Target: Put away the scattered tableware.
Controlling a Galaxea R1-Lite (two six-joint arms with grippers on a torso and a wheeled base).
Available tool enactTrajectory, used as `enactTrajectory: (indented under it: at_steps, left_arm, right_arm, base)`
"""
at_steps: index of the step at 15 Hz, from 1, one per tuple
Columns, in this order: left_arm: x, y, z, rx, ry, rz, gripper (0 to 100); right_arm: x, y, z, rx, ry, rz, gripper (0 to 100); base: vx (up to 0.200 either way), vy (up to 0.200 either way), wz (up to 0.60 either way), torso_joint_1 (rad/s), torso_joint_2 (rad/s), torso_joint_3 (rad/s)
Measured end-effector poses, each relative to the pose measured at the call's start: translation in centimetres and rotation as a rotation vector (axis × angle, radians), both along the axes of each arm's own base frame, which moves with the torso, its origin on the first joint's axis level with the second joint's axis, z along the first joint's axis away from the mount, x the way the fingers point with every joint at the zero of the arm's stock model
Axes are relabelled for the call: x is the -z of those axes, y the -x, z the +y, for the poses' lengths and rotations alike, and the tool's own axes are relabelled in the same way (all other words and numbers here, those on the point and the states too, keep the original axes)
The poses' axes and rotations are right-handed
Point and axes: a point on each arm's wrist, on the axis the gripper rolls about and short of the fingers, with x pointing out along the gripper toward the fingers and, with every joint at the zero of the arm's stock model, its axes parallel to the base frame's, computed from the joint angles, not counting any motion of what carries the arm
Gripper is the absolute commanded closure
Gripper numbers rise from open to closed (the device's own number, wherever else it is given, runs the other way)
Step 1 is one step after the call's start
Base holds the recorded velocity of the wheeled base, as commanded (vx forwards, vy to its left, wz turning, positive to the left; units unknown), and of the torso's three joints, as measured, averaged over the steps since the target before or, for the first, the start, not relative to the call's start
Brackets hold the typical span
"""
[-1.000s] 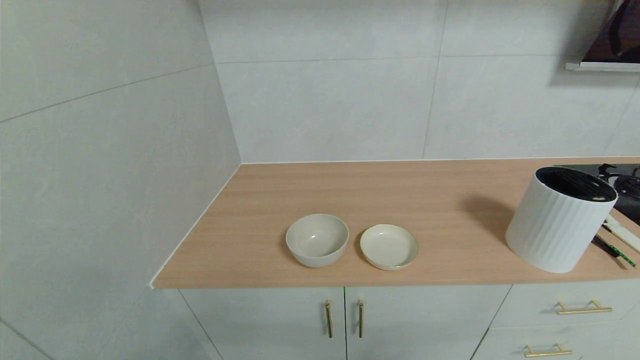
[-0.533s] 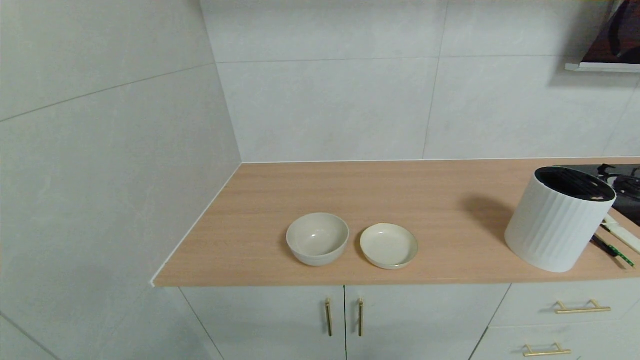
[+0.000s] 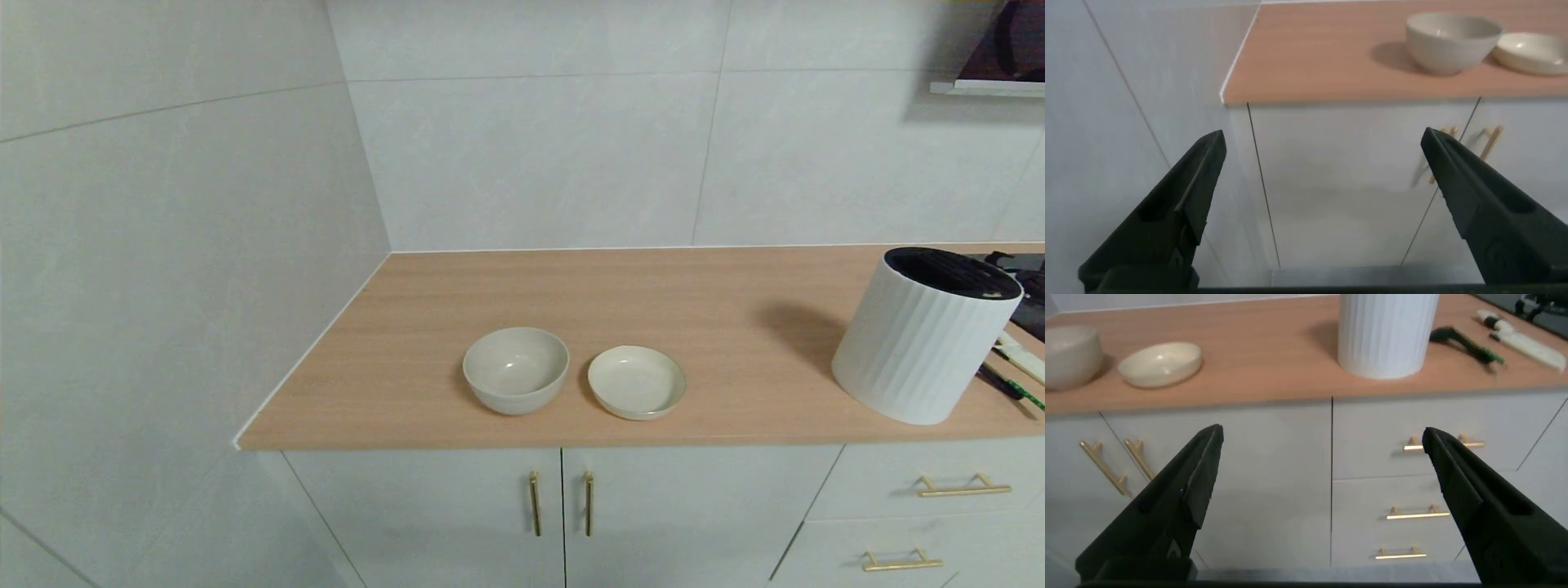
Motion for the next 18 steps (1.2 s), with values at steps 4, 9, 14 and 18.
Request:
enactTrajectory:
  at_steps: [4,9,14,18]
  left_arm:
    - [-0.01,0.0,0.0,0.0,0.0,-0.001,0]
    - [0.0,0.0,0.0,0.0,0.0,0.0,0]
    - [-0.01,0.0,0.0,0.0,0.0,-0.001,0]
    - [-0.02,0.0,0.0,0.0,0.0,-0.001,0]
  right_arm:
    - [0.0,0.0,0.0,0.0,0.0,0.0,0]
    - [0.0,0.0,0.0,0.0,0.0,0.0,0]
    - [0.0,0.0,0.0,-0.001,0.0,0.0,0]
    - [0.0,0.0,0.0,0.0,0.0,0.0,0]
  base:
    - [0.0,0.0,0.0,-0.242,0.54,0.298]
    - [0.0,0.0,0.0,-0.222,0.52,0.291]
    - [0.0,0.0,0.0,-0.2,0.49,0.291]
    - [0.0,0.0,0.0,-0.173,0.47,0.298]
